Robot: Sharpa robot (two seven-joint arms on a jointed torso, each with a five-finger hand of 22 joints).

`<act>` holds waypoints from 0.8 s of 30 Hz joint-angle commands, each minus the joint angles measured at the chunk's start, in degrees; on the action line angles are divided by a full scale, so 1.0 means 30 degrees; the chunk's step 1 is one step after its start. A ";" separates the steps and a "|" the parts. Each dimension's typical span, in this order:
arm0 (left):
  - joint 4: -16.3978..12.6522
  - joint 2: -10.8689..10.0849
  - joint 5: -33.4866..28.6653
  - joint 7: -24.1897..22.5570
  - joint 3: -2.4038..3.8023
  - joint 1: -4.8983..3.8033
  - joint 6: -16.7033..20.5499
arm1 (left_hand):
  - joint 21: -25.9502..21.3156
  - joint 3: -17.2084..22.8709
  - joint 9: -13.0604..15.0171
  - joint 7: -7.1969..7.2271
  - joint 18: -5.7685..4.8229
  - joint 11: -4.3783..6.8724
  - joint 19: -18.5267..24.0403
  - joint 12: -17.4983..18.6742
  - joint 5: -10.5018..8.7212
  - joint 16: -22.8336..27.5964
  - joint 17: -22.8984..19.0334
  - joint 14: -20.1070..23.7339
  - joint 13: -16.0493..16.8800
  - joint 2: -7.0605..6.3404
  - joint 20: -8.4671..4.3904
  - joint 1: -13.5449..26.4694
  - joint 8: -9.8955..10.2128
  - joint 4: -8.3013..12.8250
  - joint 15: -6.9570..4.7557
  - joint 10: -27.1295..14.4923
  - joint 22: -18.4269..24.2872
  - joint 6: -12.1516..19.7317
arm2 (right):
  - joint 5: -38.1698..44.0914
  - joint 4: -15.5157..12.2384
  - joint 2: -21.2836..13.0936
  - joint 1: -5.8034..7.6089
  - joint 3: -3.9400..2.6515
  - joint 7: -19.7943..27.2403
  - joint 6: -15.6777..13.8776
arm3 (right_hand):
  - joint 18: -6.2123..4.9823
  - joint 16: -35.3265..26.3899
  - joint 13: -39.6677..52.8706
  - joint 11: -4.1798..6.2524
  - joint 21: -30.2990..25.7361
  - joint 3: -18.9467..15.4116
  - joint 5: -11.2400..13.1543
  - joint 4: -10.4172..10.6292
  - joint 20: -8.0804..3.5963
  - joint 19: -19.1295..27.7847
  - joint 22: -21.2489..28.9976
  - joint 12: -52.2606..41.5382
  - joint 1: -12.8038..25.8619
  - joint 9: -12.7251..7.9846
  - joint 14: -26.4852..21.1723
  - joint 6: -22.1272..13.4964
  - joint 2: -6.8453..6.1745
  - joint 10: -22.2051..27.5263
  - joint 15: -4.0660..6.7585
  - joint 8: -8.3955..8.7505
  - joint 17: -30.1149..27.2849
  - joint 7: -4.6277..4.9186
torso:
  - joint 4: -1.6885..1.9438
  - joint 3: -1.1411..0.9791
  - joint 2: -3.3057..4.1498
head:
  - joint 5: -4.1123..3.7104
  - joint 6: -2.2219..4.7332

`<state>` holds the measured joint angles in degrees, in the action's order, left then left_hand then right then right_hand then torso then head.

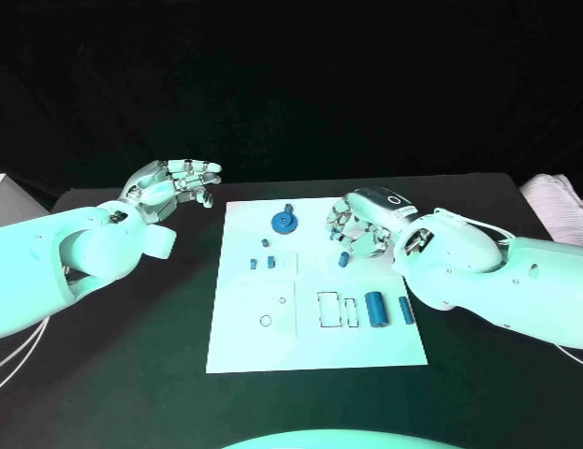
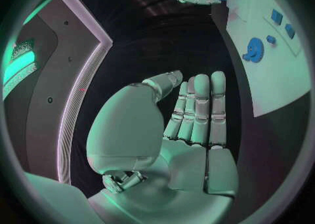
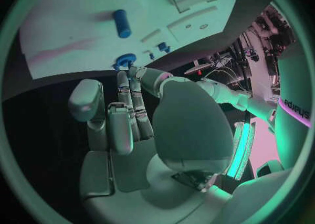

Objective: Assemble the parts on the task board

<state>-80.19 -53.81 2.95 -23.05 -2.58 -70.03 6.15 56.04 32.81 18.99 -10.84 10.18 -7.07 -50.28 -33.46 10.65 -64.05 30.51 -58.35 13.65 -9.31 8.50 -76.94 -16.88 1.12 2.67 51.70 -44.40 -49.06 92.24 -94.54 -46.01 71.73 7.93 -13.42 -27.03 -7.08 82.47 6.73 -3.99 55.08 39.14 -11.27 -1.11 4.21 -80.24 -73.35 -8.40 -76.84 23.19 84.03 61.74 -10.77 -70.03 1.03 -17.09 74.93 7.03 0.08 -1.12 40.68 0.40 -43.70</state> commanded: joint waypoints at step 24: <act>-0.0647 0.0246 0.0035 -0.0121 0.0015 -0.0002 -0.0112 | -0.0138 -0.0089 -0.0029 -0.0055 0.0127 0.0000 -0.0134 -0.0123 0.0013 -0.0115 0.0020 -0.0021 -0.0040 -0.0033 0.0013 -0.0076 -0.0083 0.0090 0.0106 -0.0130 0.0030 0.0145 | 0.1913 0.0030 0.3168 -0.2353 0.0343 0.0180 -0.0190 | 0.0327 0.0117 -0.0007 0.0249 -0.0043 0.0057 -0.0029 -0.0142 -0.0034 -0.0065 -0.0002 0.0005 -0.0036 0.0060 0.1267 0.0068 0.0224 -0.0432 0.0126 -0.0057 0.1343 0.0027 | 0.0020 0.0053 0.0027 | 0.1723 -0.0545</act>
<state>-81.88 -53.18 2.95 -22.97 -2.59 -70.03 6.18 55.81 32.65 18.99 -11.04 10.18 -7.07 -50.28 -33.46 10.65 -64.05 30.51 -58.35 13.60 -9.31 8.50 -76.94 -16.88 1.28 2.67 51.70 -44.40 -48.86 96.20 -94.66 -36.71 64.82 8.94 -13.31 -27.29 -7.08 82.47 6.61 -4.00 55.08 39.29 -11.29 -1.27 4.21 -80.24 -73.33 -8.19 -76.85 23.34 84.03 61.65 -10.77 -70.04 1.03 -17.04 74.91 7.08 0.12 -0.93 40.73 5.23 -45.13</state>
